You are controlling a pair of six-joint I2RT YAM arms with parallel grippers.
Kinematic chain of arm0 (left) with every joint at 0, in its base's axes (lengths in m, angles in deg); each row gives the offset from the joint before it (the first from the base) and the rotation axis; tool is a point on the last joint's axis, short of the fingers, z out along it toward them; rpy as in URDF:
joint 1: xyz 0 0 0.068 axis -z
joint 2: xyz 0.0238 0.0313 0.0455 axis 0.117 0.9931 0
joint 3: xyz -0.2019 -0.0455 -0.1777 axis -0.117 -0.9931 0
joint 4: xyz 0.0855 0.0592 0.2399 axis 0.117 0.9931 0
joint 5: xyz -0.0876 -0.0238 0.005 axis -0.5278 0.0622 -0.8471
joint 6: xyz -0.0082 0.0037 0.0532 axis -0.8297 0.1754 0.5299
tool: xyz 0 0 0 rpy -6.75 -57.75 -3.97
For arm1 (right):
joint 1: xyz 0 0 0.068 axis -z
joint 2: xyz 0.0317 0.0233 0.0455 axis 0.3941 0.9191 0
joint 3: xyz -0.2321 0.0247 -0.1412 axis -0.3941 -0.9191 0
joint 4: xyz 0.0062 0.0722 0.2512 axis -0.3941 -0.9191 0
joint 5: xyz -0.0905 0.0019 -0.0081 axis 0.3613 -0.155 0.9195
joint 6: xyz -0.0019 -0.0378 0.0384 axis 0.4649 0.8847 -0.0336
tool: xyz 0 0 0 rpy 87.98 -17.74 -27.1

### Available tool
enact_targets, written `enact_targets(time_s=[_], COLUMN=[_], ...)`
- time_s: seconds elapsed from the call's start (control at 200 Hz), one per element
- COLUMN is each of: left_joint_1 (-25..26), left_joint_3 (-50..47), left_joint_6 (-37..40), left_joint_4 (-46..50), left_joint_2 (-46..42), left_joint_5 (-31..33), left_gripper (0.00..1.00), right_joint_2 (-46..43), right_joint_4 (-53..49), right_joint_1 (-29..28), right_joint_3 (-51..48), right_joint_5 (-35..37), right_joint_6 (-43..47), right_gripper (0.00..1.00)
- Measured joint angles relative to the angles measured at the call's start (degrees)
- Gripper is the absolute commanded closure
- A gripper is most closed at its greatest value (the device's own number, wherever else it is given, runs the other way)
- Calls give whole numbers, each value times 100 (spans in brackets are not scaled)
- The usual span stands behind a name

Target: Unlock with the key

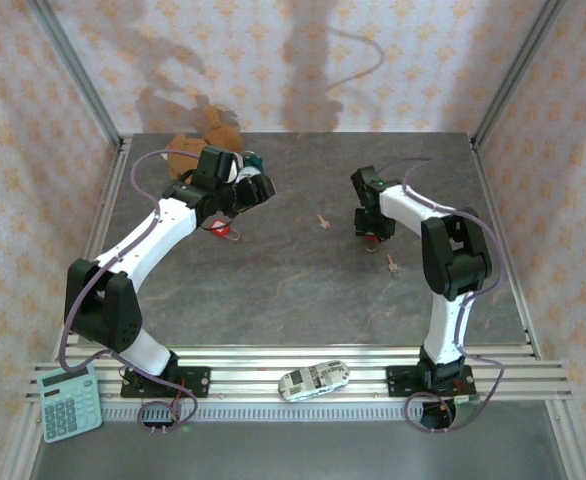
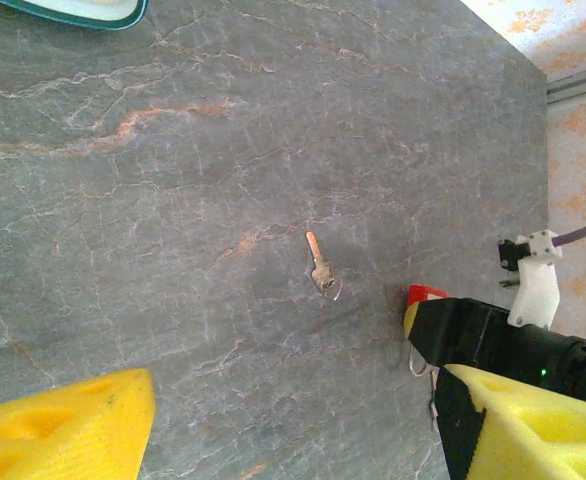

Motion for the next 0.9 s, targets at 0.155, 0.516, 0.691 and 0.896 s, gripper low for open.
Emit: enact_targets(time_s=[0.155,0.516,0.691,0.896], left_joint_1=[-22,-168,-184,-195], left_joint_3=[4,-9,-9,-9], left_joint_6=[-2,33,118,151], left_joint_4=[0,2,4,7], left_joint_2=[0,-516,-686,-686], left_joint_5=[4,811,1043,1060], left_gripper=[25,24,24,24], right_joint_2=[-542,507,337,-15], right_joint_4=[9,155,-98,-195], right_joint_1=[-1029,-3244,-2966,-2323], right_joint_3=[-245,400,402,297], right_joint_5=[254,413,896,1292], right_joint_6=[-328,-1150,-1150,-1268], right_gripper=[54,48,32,25])
